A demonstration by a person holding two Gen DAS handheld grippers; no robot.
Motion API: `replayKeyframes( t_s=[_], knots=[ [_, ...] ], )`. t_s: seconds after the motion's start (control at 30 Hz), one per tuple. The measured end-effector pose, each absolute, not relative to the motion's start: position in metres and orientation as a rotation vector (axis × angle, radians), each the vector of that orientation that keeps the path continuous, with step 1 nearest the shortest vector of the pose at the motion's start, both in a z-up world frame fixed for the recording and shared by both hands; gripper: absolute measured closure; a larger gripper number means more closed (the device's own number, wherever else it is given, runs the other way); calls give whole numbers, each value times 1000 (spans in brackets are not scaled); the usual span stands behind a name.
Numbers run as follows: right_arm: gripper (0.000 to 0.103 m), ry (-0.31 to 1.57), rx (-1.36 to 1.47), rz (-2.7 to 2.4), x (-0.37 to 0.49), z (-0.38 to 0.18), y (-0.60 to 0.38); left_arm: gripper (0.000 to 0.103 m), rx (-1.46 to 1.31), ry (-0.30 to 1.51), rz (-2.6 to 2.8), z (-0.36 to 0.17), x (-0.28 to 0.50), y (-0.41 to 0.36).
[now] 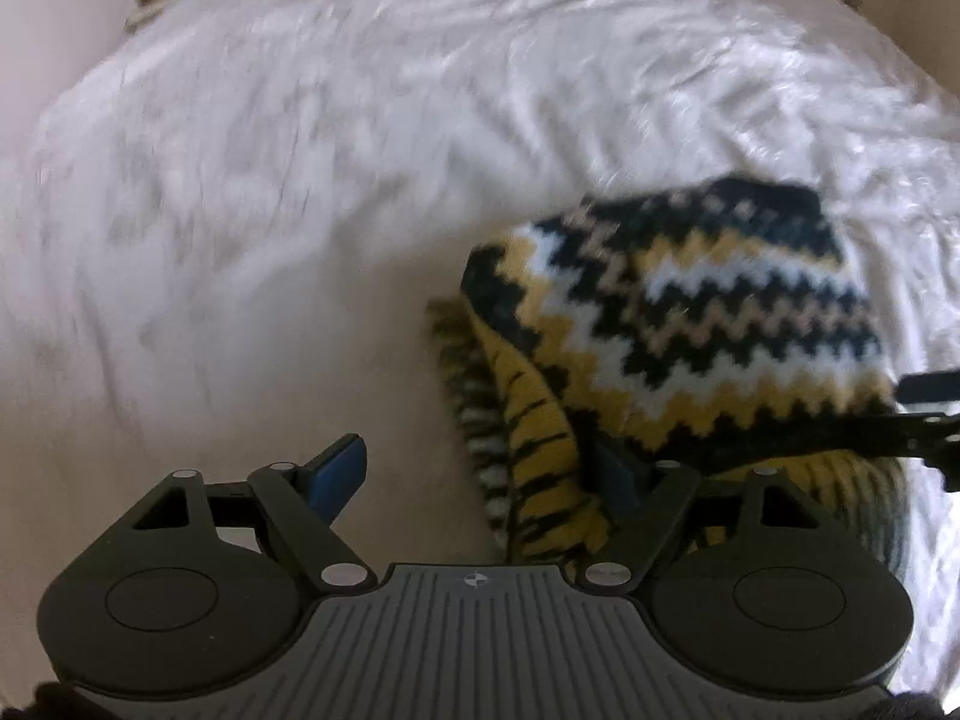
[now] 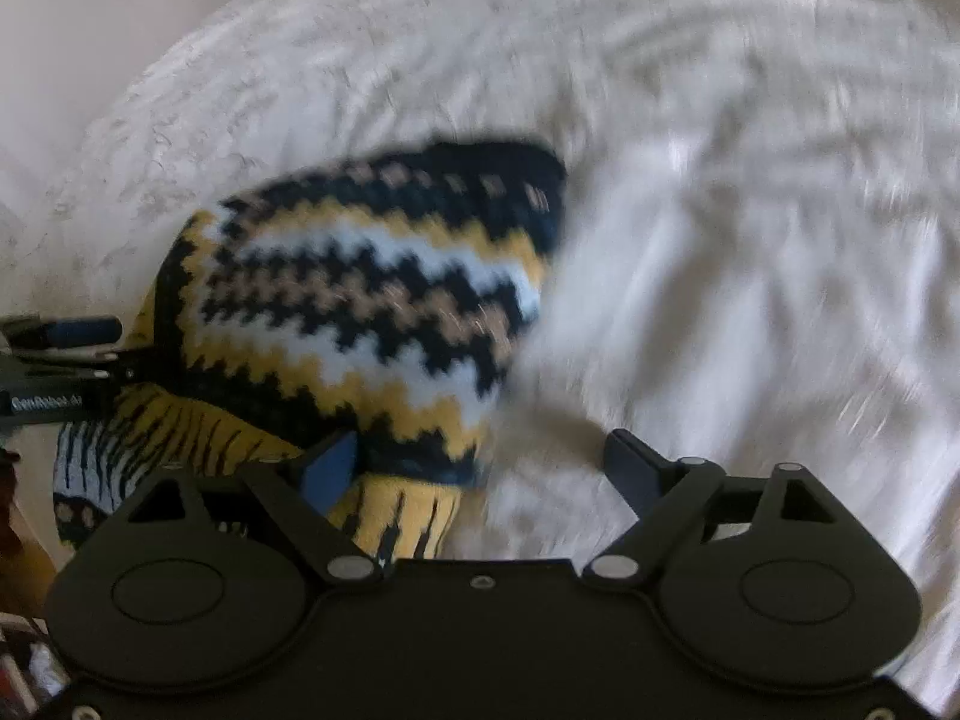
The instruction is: Fold small clothes
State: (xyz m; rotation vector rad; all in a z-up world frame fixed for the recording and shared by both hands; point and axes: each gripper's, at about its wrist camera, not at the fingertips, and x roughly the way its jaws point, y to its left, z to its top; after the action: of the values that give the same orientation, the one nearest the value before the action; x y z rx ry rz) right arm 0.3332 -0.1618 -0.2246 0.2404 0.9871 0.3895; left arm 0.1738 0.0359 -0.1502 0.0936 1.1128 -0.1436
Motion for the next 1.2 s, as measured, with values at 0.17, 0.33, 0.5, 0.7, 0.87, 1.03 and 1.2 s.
replayKeyframes(
  t_s=[0.17, 0.33, 0.5, 0.7, 0.87, 1.03, 1.2],
  knots=[
    [8, 965, 262, 381, 329, -217, -167, 22, 35, 1109, -120, -133, 177, 45],
    [0, 906, 264, 381, 314, -192, -177, 22, -15, 1034, -103, -94, 158, 42],
    [1, 856, 173, 343, 292, -170, -168, 23, -11, 967, -60, -63, 141, 35],
    [1, 776, 189, 358, 271, -149, -161, 23, 24, 920, 17, -39, 122, 30],
    [1, 742, 196, 377, 247, -130, -146, 23, 11, 906, 23, -27, 105, 36],
    [1, 698, 206, 336, 215, -112, -134, 24, 32, 901, 22, -15, 85, 39],
    [1, 687, 179, 265, 183, -98, -125, 24, 6, 910, 1, -5, 64, 45]
  ],
)
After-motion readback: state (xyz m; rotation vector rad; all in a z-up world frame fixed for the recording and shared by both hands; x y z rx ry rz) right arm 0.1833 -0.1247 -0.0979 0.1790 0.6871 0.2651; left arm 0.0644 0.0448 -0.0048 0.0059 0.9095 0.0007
